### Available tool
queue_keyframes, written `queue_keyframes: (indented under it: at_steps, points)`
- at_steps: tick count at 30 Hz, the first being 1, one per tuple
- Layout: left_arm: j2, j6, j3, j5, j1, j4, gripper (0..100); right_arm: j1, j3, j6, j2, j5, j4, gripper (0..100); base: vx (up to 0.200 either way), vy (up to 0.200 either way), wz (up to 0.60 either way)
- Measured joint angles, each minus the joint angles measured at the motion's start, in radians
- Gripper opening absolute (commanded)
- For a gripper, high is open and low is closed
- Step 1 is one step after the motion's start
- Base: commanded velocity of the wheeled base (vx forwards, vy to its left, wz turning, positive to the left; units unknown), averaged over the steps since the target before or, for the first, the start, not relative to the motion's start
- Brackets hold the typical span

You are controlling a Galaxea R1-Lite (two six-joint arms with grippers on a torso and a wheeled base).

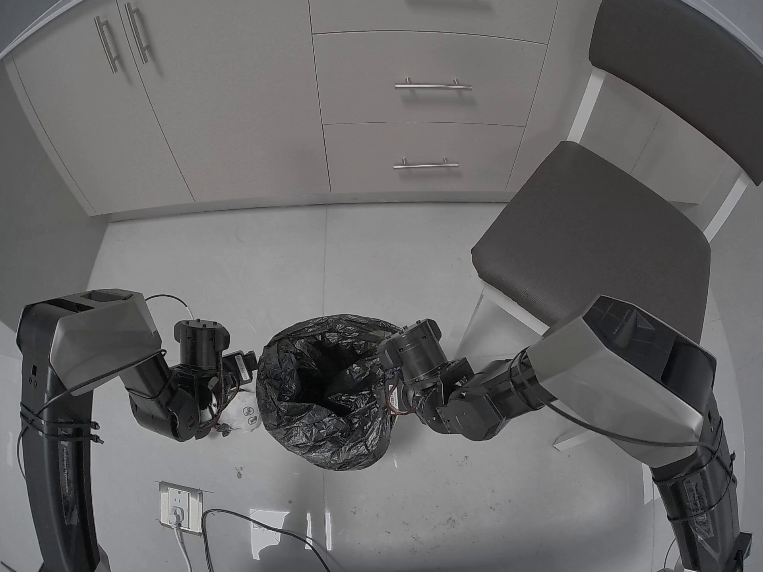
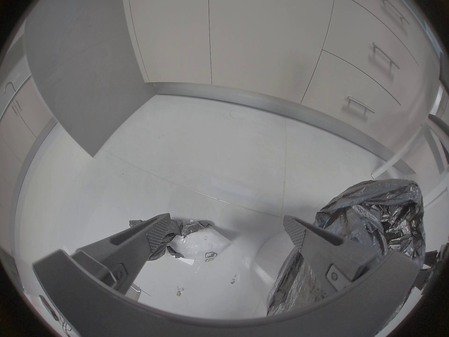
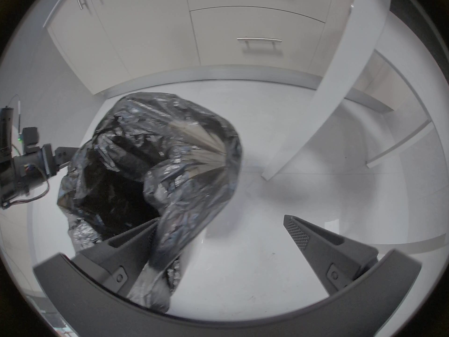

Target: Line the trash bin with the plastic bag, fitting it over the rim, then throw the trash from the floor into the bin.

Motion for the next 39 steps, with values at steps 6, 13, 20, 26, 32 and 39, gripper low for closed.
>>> queue_keyframes:
  at_steps: [6, 13, 20, 26, 32, 39]
  points:
    - [0.0, 0.0, -0.004, 0.0, -0.002, 0.0, 100, -0.01, 0.024, 0.002, -0.011, -0.034, 0.0, 100, 0.0, 0.0, 0.0]
    - [0.0, 0.0, -0.003, 0.001, -0.003, 0.0, 100, -0.01, 0.061, 0.001, -0.035, -0.053, 0.005, 100, 0.0, 0.0, 0.0]
    - [-0.001, 0.0, -0.003, 0.0, -0.005, 0.0, 100, -0.011, 0.083, 0.006, -0.04, -0.06, 0.004, 100, 0.0, 0.0, 0.0]
    - [0.0, 0.0, -0.003, 0.0, -0.006, 0.0, 100, -0.025, 0.086, 0.01, -0.039, -0.06, 0.002, 100, 0.0, 0.0, 0.0]
    - [-0.001, 0.0, -0.004, 0.001, -0.005, -0.001, 100, -0.04, 0.091, 0.011, -0.042, -0.059, 0.003, 100, 0.0, 0.0, 0.0]
    - [-0.001, -0.001, -0.006, 0.001, -0.005, 0.0, 100, -0.044, 0.094, 0.011, -0.063, -0.06, 0.004, 100, 0.0, 0.0, 0.0]
